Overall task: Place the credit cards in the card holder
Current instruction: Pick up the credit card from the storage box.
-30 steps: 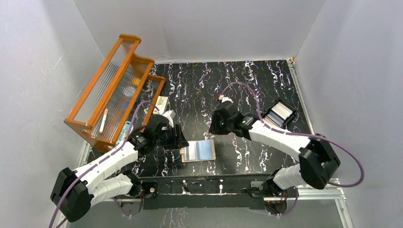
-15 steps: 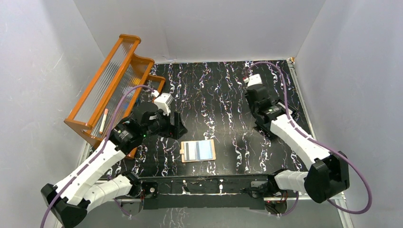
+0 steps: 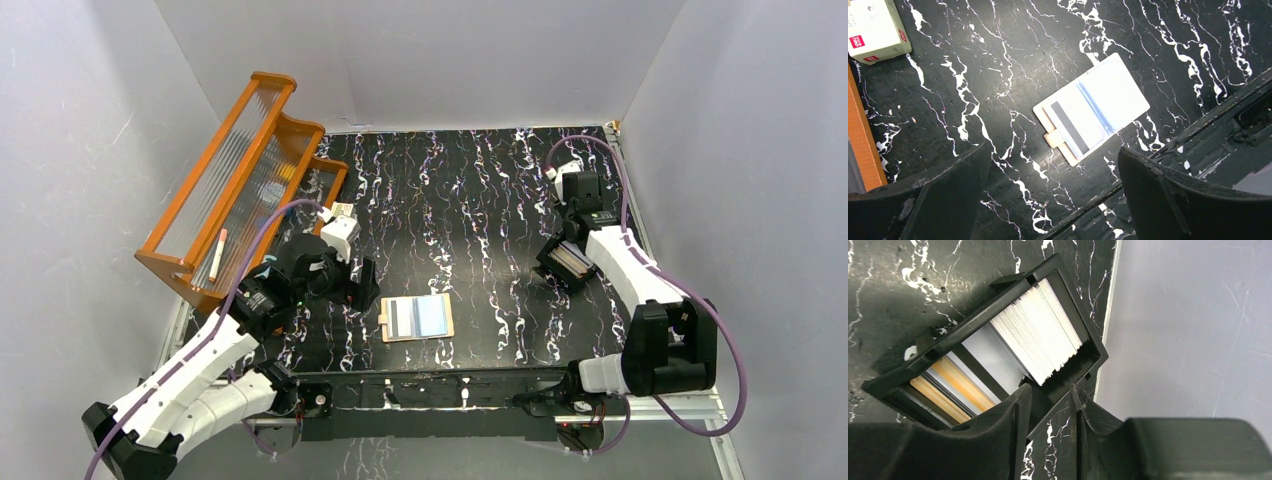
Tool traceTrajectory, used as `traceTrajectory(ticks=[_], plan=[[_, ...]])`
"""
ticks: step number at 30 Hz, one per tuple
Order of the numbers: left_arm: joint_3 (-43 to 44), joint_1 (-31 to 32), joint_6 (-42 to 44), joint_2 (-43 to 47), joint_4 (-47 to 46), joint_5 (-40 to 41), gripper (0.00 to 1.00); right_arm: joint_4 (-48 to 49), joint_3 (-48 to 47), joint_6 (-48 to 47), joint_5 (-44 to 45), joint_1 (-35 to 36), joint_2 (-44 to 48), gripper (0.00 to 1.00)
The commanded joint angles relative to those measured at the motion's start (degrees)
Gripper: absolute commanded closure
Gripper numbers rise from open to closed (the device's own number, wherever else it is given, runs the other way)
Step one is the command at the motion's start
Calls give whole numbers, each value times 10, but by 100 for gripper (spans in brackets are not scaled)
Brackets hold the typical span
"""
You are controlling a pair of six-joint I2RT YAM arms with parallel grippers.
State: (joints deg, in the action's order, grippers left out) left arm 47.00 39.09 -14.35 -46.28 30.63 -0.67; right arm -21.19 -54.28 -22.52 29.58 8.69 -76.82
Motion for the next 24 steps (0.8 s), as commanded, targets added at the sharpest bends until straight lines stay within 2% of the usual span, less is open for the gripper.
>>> traceTrajectory(ticks=[1, 3, 6, 12, 18, 24], plan=[[-29, -2, 12, 21, -29, 15, 1, 16, 0, -44, 7, -9, -30, 56], [-50, -2, 7, 33, -48, 18, 2, 24, -3, -51, 11, -10, -50, 50], [-58, -2, 14, 46, -63, 23, 2, 42, -3, -63, 24, -12, -74, 47], [-58, -2, 23, 41, -63, 35, 2, 73, 6, -71, 10, -14, -115, 46], [-60, -2, 31, 38, -61, 47, 2, 166, 58, -117, 52, -14, -127, 46], [-60, -2, 33, 36, -61, 48, 2, 207, 68, -137, 68, -14, -136, 50]])
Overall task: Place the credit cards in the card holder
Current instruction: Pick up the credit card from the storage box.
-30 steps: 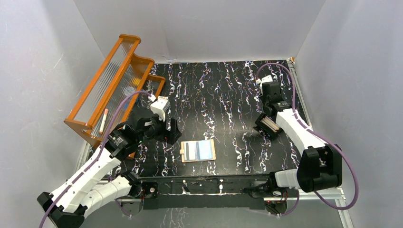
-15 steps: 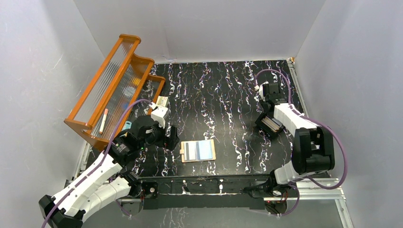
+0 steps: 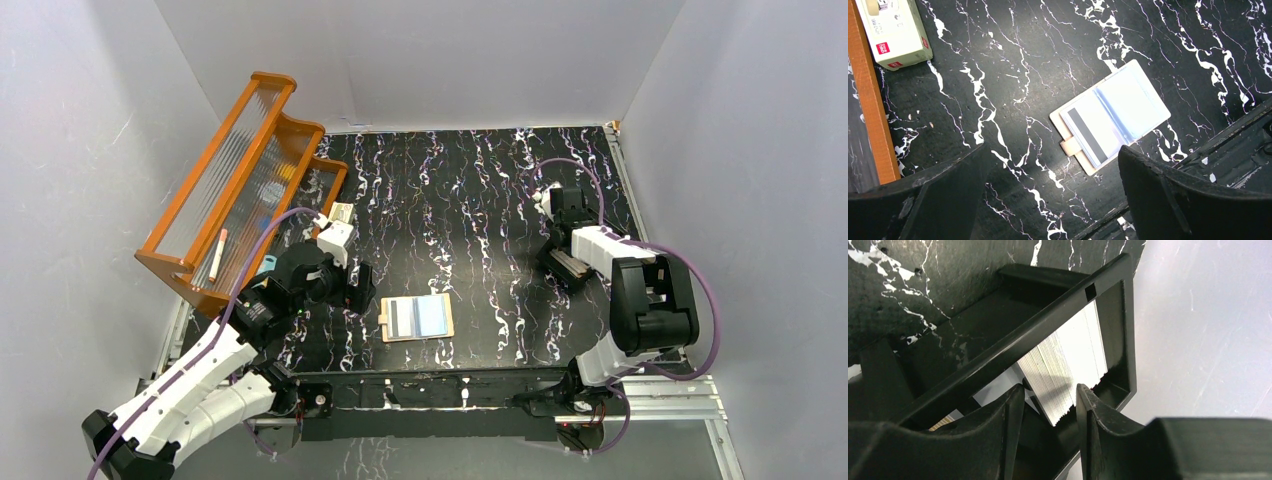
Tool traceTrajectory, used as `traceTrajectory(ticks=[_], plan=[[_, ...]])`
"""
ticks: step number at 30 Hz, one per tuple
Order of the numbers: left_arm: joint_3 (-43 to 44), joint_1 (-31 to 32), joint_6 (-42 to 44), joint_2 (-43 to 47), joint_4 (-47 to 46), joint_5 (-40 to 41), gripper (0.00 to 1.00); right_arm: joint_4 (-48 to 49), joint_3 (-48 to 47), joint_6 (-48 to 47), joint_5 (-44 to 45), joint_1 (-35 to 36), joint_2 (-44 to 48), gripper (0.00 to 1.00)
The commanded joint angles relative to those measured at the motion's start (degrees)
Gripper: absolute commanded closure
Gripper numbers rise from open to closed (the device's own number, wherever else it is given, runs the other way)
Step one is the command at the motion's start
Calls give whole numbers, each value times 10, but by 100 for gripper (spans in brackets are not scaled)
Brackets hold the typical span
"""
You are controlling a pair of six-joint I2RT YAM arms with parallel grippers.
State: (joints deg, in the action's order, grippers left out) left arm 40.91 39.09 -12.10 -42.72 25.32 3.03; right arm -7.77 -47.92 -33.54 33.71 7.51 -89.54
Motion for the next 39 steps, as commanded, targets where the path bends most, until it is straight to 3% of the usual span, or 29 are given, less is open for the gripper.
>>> traceTrajectory(ticks=[1, 16, 39], plan=[[1, -2, 10, 0, -8, 11, 2, 78, 5, -30, 30, -2, -9, 52], [0, -2, 10, -3, -9, 10, 1, 52, -17, -15, 11, -2, 27, 73], [-2, -2, 12, -4, -11, 3, 2, -19, -55, 32, 3, -1, 30, 75]])
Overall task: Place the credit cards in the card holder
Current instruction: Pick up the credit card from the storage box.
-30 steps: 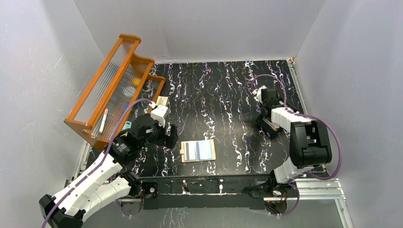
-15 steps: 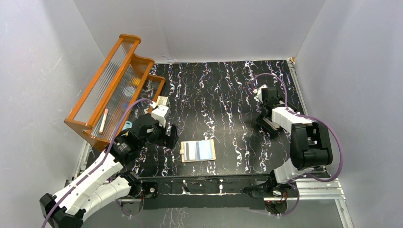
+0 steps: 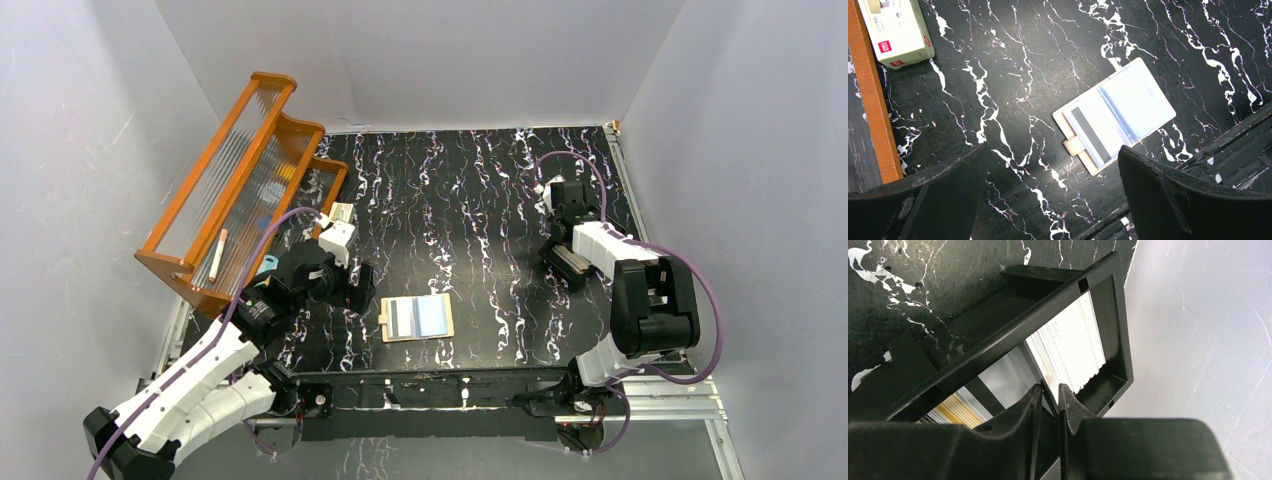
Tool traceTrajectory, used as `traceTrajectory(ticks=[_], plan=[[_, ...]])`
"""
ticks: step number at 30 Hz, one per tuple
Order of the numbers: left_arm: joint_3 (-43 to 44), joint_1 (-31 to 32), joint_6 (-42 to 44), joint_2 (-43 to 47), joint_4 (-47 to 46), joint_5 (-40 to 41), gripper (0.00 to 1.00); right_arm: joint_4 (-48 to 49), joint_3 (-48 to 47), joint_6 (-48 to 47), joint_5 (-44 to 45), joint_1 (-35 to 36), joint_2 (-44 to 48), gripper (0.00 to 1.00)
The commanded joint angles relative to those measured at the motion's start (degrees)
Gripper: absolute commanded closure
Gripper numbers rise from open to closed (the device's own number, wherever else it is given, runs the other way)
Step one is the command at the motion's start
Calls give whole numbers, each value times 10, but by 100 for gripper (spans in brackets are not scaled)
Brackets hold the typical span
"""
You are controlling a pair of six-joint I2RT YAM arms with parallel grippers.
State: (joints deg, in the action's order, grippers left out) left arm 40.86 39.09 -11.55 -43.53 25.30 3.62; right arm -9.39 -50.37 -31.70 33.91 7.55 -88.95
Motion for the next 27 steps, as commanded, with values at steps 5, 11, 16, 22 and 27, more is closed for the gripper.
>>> traceTrajectory(ticks=[5, 11, 16, 22, 27], plan=[[-1, -2, 7, 3, -11, -5, 2, -12, -36, 19, -3, -2, 29, 75], [-1, -2, 7, 3, -11, -5, 1, -17, -32, 22, -8, -2, 29, 90], [-2, -2, 7, 4, -11, -5, 2, -88, -67, 65, -18, 11, 27, 85], [-2, -2, 8, 0, -10, -9, 1, -165, -88, 132, -45, 29, 35, 91], [-1, -1, 9, 0, -9, -1, 1, -209, -116, 164, -39, 31, 57, 100]])
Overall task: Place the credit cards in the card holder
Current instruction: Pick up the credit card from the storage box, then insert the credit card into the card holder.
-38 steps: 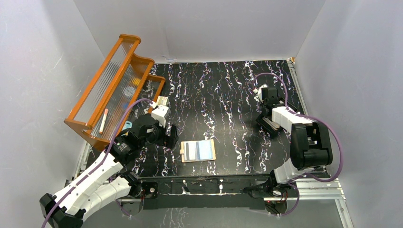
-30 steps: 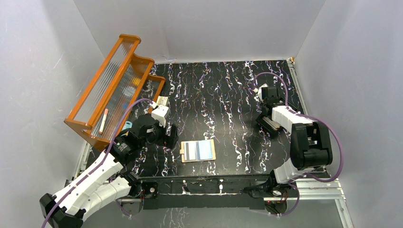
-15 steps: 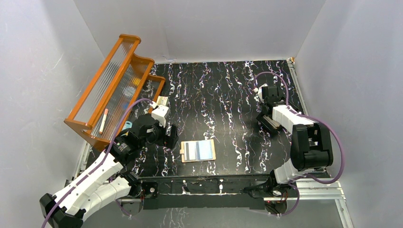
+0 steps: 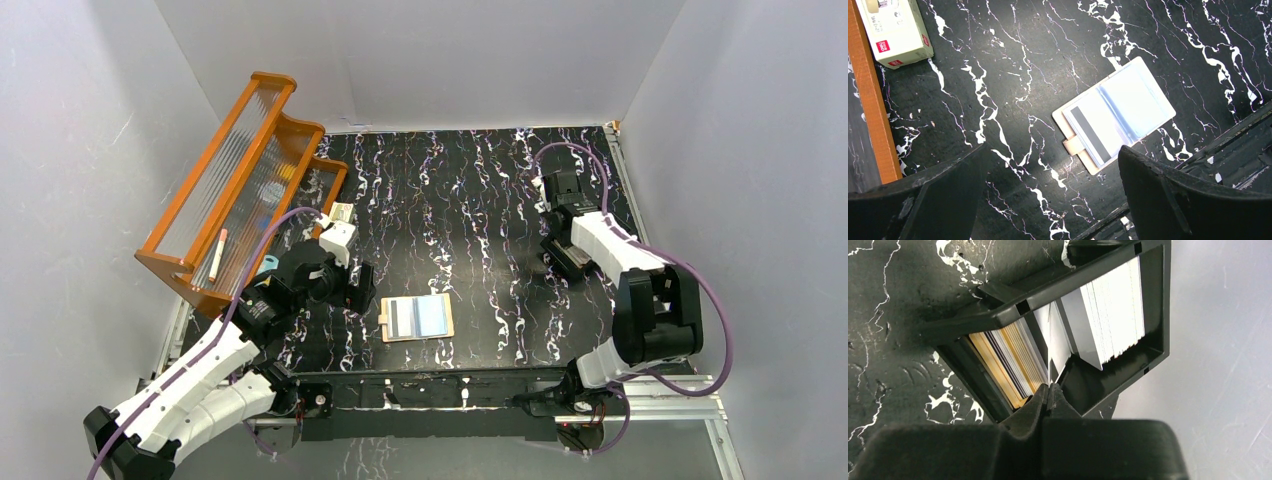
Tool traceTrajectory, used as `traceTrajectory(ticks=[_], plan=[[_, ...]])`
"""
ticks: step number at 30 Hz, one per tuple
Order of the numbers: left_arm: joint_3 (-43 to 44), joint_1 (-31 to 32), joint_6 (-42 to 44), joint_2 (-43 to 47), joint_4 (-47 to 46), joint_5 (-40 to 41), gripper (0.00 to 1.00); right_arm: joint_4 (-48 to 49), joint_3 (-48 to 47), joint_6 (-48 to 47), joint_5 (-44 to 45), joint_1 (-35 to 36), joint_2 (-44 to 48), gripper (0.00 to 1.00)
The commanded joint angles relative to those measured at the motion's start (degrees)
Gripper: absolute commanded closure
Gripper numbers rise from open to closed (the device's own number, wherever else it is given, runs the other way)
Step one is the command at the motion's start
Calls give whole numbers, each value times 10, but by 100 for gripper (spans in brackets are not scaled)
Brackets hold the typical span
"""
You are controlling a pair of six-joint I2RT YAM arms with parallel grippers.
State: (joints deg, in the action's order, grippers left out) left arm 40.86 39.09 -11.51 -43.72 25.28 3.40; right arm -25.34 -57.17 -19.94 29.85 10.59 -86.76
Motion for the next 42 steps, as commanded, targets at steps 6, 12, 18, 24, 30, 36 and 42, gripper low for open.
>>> traceTrajectory(ticks=[6, 12, 18, 24, 30, 36, 42], plan=[[11, -2, -6, -5, 12, 25, 2, -109, -98, 117, -23, 28, 85, 100], [32, -1, -95, -16, 33, -39, 2, -192, -184, 234, -234, 42, 104, 100], [58, -2, -223, 5, -25, -136, 12, -53, -114, 335, -447, 64, 221, 100], [63, -2, -368, 0, -122, -230, 22, 176, 38, 563, -647, 67, 333, 100], [37, -2, -485, -19, -265, -290, 29, 403, 175, 772, -711, 104, 378, 100], [16, -2, -542, -82, -392, -320, 39, 535, 217, 850, -704, 181, 362, 100], [36, -2, -516, -101, -366, -308, 37, 568, 227, 862, -674, 230, 356, 100]])
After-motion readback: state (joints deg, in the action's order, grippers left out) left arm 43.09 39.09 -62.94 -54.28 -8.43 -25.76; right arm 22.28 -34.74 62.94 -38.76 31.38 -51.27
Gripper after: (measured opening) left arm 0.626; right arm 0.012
